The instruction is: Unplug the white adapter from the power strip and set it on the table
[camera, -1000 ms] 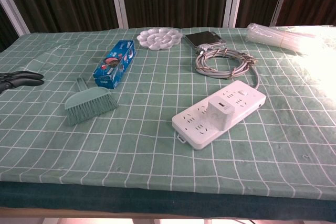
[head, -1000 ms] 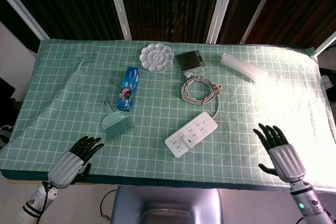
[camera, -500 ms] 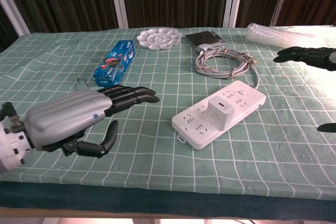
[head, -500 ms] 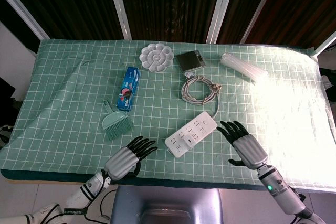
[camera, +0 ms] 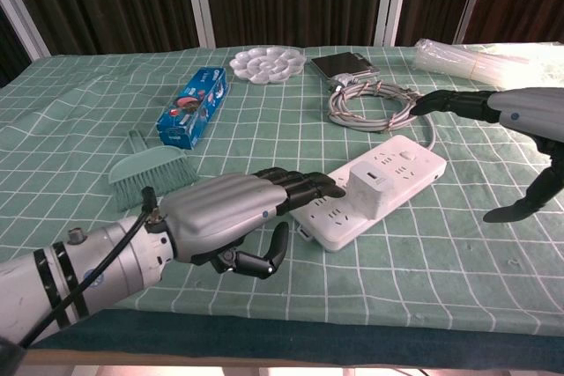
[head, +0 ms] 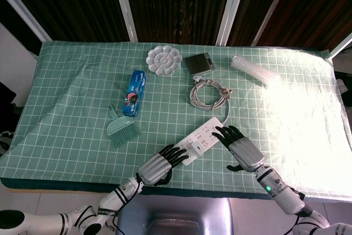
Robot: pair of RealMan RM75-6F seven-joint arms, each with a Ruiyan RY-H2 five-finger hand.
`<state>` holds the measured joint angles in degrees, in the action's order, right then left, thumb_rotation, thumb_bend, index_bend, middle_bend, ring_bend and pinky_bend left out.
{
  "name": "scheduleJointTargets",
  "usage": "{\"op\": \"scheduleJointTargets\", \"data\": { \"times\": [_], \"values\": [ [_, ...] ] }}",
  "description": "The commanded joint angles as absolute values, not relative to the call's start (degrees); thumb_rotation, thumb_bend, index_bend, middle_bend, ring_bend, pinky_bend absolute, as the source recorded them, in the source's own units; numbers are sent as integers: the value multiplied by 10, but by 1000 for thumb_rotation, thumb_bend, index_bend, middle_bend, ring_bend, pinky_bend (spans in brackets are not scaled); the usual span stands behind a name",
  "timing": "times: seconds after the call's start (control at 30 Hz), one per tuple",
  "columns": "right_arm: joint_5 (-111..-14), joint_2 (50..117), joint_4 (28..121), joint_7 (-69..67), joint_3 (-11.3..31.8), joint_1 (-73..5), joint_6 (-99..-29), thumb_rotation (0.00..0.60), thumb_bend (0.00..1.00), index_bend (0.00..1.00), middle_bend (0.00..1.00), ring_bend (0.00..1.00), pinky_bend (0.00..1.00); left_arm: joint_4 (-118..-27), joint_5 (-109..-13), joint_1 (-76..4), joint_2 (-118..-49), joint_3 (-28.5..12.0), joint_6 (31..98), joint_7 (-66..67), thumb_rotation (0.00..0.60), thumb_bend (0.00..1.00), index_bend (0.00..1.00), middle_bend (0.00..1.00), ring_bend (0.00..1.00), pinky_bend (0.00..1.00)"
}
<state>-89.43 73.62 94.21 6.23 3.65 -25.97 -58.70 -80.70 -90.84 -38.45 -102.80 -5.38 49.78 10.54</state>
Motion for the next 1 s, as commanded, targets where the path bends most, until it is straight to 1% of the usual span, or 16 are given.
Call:
{"op": "scheduleJointTargets", "data": {
  "times": [0.03,0.3,0.53,0.77,1.0],
  "values": [
    [-888,740,939,60,38,-266,-583,600,152,0,0,0,0,-792,-899,-394,-1042,-51,489,106,429,859,0,0,0,15],
    [-874,762,925,66,36,-282,-569,600,152,0,0,0,0,-747,-884,-408,-1078,-48,490,109,428,860,0,0,0,9],
    [-855,781,916,80,35,-295,-553,600,152,0,0,0,0,-729,-880,-415,-1089,-38,494,96,445,859,0,0,0,7],
    [-845,806,911,102,38,-312,-542,600,151,0,0,0,0,-716,-868,-417,-1101,-32,493,111,464,859,0,0,0,5],
    [-842,848,888,138,45,-328,-546,600,151,0,0,0,0,-712,-862,-419,-1105,-25,495,116,467,859,0,0,0,4]
  ]
}}
